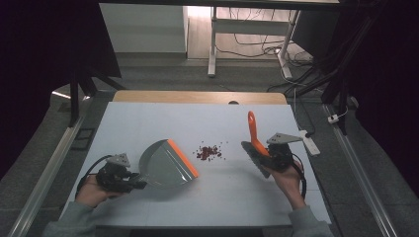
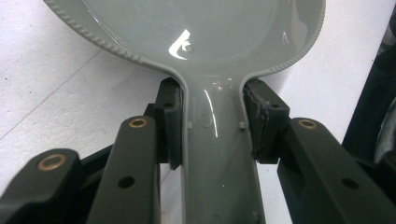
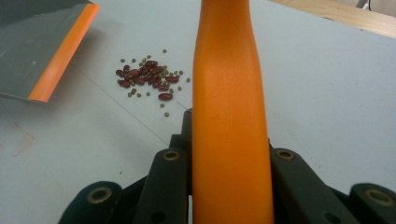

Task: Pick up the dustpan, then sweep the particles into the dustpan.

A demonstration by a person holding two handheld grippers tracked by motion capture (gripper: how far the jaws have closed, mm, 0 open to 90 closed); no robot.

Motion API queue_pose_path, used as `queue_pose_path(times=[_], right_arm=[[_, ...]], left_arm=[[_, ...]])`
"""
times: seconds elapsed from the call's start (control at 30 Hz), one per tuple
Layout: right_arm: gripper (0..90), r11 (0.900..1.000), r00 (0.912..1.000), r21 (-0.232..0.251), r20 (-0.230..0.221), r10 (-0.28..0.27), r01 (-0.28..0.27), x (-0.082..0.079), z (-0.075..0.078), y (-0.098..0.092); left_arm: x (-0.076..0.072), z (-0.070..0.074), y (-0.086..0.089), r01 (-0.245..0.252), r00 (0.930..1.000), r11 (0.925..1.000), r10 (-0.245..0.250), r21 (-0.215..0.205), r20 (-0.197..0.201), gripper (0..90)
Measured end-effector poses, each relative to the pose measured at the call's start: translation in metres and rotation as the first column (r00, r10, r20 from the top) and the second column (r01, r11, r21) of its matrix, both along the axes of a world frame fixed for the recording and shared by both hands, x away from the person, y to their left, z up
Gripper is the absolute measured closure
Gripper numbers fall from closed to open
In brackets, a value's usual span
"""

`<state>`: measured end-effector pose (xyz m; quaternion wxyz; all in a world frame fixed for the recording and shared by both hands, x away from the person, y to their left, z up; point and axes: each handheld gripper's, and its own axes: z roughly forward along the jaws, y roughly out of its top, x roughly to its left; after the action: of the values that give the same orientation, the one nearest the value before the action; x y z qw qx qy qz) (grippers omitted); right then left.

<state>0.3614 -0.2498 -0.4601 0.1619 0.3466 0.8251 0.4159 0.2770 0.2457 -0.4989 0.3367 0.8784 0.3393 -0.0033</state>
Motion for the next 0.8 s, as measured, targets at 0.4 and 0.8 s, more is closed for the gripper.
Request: queue_pose_path(times=[0.4,0.8], right_arm=[[76.5,1.000,0.9993,-0.006,0.033,0.020,-0.020,0.011,0.007,0.019],[76.6,0.999,0.9985,-0.031,0.040,0.038,-0.037,0.038,0.008,0.045]], left_arm=[[0.002,-0.002,-0.006,-0.001,1.0000,1.0000,0.001,0.009,-0.007,61.0],[0.002,-0.002,-0.010,0.007,1.0000,1.0000,-0.007,0.007,-0.003,61.0]])
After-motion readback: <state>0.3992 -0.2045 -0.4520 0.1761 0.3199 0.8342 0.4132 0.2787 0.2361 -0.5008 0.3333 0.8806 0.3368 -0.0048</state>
